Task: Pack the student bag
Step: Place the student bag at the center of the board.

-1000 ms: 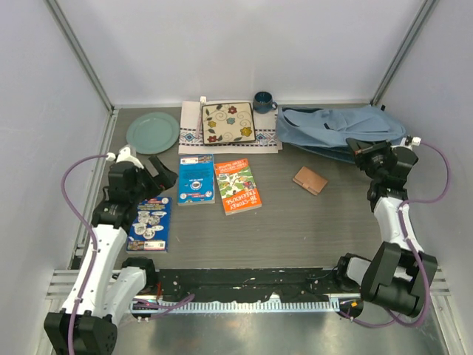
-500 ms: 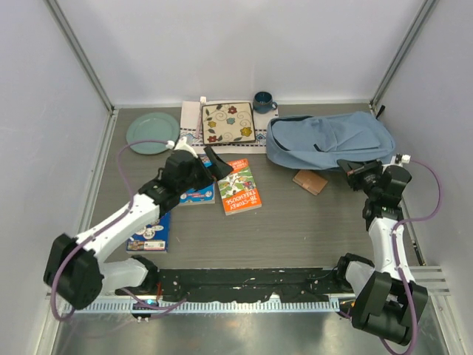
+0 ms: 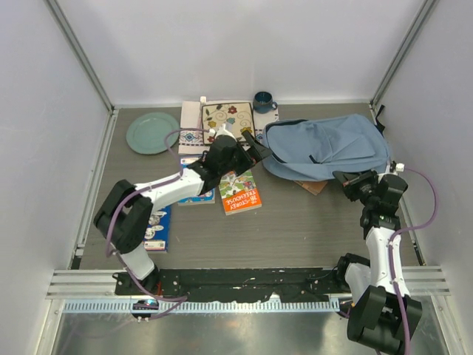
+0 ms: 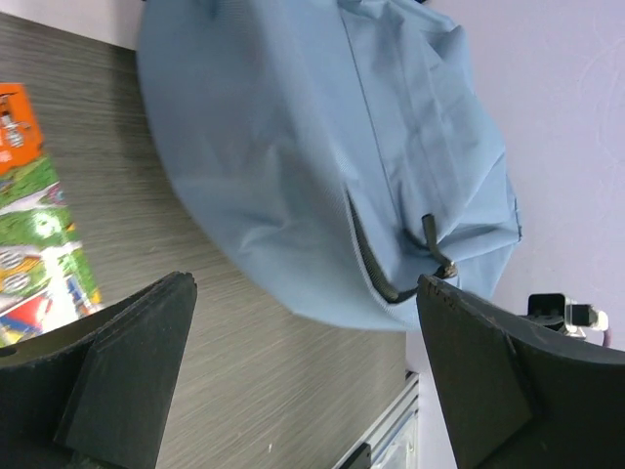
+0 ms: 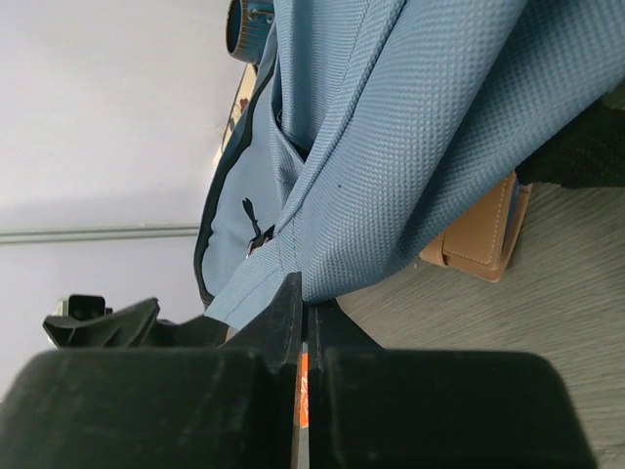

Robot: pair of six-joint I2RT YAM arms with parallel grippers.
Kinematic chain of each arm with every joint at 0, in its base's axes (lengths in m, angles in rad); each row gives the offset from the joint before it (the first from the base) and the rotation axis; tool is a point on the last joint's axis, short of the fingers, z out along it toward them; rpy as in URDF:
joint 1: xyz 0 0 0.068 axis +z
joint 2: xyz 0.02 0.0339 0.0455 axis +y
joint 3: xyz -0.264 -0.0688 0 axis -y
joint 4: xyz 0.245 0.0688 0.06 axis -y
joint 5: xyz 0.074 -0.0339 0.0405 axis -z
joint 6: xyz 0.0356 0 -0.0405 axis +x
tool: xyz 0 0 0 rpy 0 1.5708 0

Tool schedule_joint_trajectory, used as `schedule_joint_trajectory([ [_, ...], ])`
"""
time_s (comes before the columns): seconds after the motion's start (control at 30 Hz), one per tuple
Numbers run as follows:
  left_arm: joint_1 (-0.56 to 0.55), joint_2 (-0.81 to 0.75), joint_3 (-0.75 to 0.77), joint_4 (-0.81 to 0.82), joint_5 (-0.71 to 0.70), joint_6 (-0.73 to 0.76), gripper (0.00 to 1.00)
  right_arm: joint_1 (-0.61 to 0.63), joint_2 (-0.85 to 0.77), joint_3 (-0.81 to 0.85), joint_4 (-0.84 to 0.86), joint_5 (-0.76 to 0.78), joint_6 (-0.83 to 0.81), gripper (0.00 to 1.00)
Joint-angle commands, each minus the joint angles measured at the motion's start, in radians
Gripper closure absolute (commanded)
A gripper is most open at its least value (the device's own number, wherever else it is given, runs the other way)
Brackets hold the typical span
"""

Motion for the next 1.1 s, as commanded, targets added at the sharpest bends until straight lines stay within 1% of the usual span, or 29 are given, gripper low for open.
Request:
schedule_joint_trajectory([
  [0.0, -0.012, 0.086, 0.100, 0.091, -0.004, -0.039, 0.01, 0.003, -0.040, -0.005, 0.005, -0.060, -0.030, 0.99],
  [0.1, -0.017, 0.160, 0.156, 0.090, -0.004, -0.040, 0.01, 0.003, -0.045, -0.006, -0.008, -0.071, -0.036, 0.99],
  [0.13, -0.018, 0.175, 0.168, 0.090, 0.029, -0.040, 0.01, 0.003, -0.045, -0.006, -0.009, -0.073, -0.036, 0.99],
  [0.2, -0.020, 0.223, 0.199, 0.091, 0.040, -0.042, 0.03, 0.003, -0.046, -0.006, -0.010, -0.079, -0.036, 0.99],
  [0.23, -0.022, 0.237, 0.208, 0.091, 0.046, -0.040, 0.05, 0.003, -0.046, -0.002, -0.010, -0.080, -0.038, 0.99],
  [0.27, -0.022, 0.249, 0.226, 0.090, 0.060, -0.037, 0.10, 0.003, -0.045, -0.002, -0.015, -0.082, -0.038, 0.99],
  [0.3, -0.025, 0.270, 0.234, 0.088, 0.071, -0.030, 0.12, 0.003, -0.045, 0.000, -0.016, -0.082, -0.044, 0.99],
  [0.33, -0.023, 0.280, 0.245, 0.085, 0.077, -0.025, 0.21, 0.003, -0.045, 0.003, -0.016, -0.083, -0.044, 0.99],
  [0.4, -0.025, 0.290, 0.263, 0.078, 0.097, -0.014, 0.31, 0.003, -0.048, 0.006, -0.016, -0.080, -0.051, 0.99],
  [0.43, -0.025, 0.289, 0.268, 0.075, 0.100, 0.002, 0.47, 0.003, -0.049, 0.009, -0.044, -0.079, -0.056, 0.99],
  [0.5, -0.028, 0.289, 0.291, 0.053, 0.111, 0.030, 0.60, 0.003, -0.063, 0.018, -0.076, -0.067, -0.076, 0.99],
  [0.53, -0.032, 0.287, 0.317, 0.044, 0.115, 0.074, 0.72, 0.003, -0.072, 0.033, -0.115, -0.044, -0.106, 0.99],
  [0.57, -0.031, 0.289, 0.334, 0.021, 0.121, 0.097, 0.77, 0.003, -0.086, 0.043, -0.140, -0.031, -0.131, 0.99],
  [0.6, -0.034, 0.292, 0.352, 0.012, 0.144, 0.125, 0.92, 0.003, -0.092, 0.053, -0.163, -0.018, -0.152, 0.99],
  [0.63, -0.037, 0.301, 0.396, -0.002, 0.157, 0.178, 1.00, 0.003, -0.095, 0.073, -0.185, 0.013, -0.198, 0.99],
  [0.73, -0.057, 0.303, 0.479, -0.062, 0.166, 0.280, 1.00, 0.003, -0.115, 0.104, -0.266, 0.050, -0.249, 0.99],
  [0.77, -0.066, 0.289, 0.495, -0.100, 0.149, 0.365, 1.00, 0.003, -0.123, 0.109, -0.272, 0.051, -0.261, 0.99],
  [0.87, -0.115, 0.248, 0.529, -0.163, 0.066, 0.485, 1.00, 0.003, -0.147, 0.121, -0.294, 0.056, -0.281, 0.99],
  [0.9, -0.126, 0.238, 0.529, -0.168, 0.056, 0.537, 1.00, 0.003, -0.153, 0.125, -0.303, 0.058, -0.286, 0.99],
  [1.0, -0.155, 0.185, 0.487, -0.163, 0.022, 0.596, 1.00, 0.003, -0.166, 0.145, -0.326, 0.044, -0.309, 0.99],
  [1.03, -0.169, 0.168, 0.452, -0.159, 0.011, 0.607, 1.00, 0.003, -0.173, 0.158, -0.329, 0.029, -0.314, 0.99],
  [1.07, -0.176, 0.148, 0.425, -0.143, -0.026, 0.622, 1.00, 0.003, -0.178, 0.162, -0.328, 0.012, -0.317, 0.99],
])
